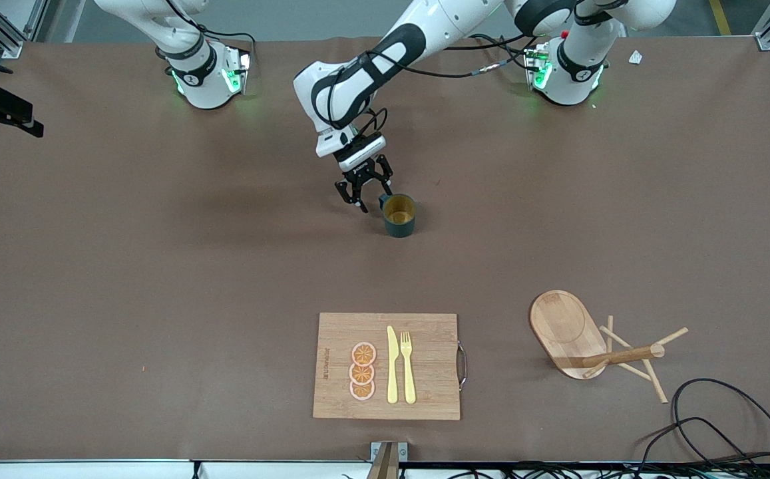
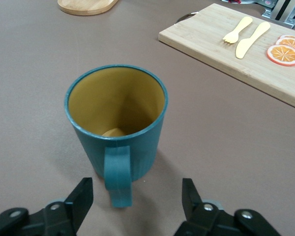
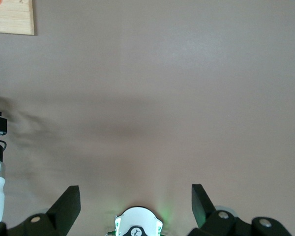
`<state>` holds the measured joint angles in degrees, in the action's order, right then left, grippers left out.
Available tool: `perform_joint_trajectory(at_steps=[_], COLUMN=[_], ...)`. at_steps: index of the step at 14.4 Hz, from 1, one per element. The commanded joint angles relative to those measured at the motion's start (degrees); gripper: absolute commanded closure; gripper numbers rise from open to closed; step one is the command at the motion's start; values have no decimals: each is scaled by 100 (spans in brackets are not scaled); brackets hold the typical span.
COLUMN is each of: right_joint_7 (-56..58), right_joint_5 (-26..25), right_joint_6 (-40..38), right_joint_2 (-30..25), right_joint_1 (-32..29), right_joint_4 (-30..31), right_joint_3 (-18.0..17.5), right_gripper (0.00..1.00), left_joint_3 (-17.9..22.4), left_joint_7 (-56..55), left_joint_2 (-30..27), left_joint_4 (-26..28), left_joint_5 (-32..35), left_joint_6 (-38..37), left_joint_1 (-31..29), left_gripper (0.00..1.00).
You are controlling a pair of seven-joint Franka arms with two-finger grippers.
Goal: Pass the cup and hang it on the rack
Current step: 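Lower the left gripper and close it on the mug handle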
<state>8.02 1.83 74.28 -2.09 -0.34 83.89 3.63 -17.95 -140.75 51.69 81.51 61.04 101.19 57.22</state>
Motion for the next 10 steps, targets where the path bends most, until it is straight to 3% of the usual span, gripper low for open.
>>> perform_joint_trajectory(at_steps=[1,10], right_joint_7=[24,42], right_joint_5=[-87,-78], right_joint_6=[8,43], right_joint_2=[-177,-169], right_joint_1=[183,148], right_joint_4=[215,215], right_joint_3=[103,156], right_gripper=[0,0], left_joint_3=[28,63], left_joint_7=[-22,196], left_joint_2=[105,316], left_joint_4=[-74,-56], left_joint_5=[137,462], left_joint_6=[-152,-319], left_joint_1=[61,70], left_gripper=[21,36])
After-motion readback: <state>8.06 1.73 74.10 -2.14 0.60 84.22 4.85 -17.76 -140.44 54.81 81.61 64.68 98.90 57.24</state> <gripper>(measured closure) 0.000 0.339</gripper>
